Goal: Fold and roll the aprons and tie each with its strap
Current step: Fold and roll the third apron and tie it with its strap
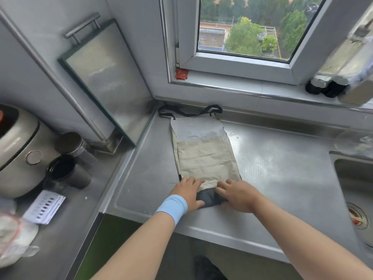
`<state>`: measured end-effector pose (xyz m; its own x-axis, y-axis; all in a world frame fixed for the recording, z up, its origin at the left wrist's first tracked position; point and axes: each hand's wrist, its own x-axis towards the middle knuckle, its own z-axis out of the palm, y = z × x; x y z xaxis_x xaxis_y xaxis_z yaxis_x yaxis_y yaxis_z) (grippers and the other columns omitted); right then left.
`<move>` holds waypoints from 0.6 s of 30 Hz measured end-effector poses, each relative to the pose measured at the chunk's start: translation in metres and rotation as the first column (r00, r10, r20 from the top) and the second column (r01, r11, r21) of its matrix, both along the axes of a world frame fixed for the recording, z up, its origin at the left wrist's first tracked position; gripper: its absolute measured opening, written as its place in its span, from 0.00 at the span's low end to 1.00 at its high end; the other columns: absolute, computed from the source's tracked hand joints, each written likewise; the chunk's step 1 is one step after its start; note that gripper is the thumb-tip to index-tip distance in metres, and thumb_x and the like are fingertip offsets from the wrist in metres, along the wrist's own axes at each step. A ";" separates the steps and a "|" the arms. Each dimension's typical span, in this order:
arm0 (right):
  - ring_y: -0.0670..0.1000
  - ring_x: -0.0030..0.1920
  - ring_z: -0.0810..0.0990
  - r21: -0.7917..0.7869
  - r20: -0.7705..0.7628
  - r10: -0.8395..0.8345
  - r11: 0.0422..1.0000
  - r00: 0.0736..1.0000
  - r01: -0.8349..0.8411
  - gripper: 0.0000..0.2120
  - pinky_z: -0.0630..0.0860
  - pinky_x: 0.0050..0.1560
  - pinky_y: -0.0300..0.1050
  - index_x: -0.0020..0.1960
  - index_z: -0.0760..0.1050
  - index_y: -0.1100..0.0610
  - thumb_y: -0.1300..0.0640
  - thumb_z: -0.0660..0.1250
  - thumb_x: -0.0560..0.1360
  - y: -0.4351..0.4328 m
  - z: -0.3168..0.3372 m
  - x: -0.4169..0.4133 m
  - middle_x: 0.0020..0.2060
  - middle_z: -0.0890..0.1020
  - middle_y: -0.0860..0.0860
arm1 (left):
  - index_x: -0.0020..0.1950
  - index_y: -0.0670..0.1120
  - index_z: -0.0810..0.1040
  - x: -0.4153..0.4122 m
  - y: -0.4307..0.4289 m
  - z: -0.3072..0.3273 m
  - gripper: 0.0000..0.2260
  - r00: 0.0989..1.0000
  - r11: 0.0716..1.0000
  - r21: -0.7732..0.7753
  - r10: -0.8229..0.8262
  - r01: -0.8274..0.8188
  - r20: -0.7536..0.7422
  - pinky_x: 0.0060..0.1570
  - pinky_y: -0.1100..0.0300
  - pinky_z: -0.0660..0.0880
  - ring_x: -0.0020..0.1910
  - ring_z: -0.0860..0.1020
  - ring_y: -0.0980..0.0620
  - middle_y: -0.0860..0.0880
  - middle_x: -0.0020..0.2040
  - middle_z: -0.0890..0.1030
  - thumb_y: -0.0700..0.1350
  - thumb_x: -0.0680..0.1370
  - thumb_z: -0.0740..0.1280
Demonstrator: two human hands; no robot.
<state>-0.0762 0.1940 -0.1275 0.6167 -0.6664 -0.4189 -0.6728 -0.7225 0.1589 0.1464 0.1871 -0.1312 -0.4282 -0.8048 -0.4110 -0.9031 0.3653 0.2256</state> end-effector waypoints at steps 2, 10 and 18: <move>0.56 0.34 0.79 -0.135 -0.091 0.080 0.987 0.993 -0.092 0.13 0.75 0.33 0.50 0.47 0.78 0.56 0.52 0.56 0.76 0.006 -0.006 0.004 0.43 0.78 0.55 | 0.76 0.55 0.56 0.001 0.008 0.000 0.35 1.000 1.000 0.017 -0.015 0.015 0.015 0.68 0.50 0.64 0.71 0.63 0.44 0.48 0.73 0.63 0.60 0.73 0.66; 0.58 0.29 0.77 -0.100 0.380 -0.235 0.951 0.895 0.292 0.10 0.69 0.29 0.44 0.43 0.71 0.54 0.48 0.60 0.77 0.010 0.032 0.029 0.33 0.79 0.51 | 0.67 0.57 0.72 0.011 0.011 0.025 0.18 0.989 0.983 0.119 0.143 -0.139 -0.024 0.65 0.52 0.68 0.61 0.76 0.44 0.49 0.65 0.77 0.46 0.78 0.61; 0.49 0.39 0.81 0.634 -0.014 -0.715 0.534 0.699 0.559 0.07 0.78 0.34 0.41 0.46 0.80 0.54 0.56 0.73 0.68 -0.012 0.101 0.011 0.38 0.81 0.47 | 0.70 0.48 0.71 0.025 -0.026 0.089 0.27 0.984 0.879 0.455 0.078 -0.142 0.157 0.63 0.52 0.72 0.64 0.73 0.44 0.48 0.68 0.73 0.59 0.75 0.68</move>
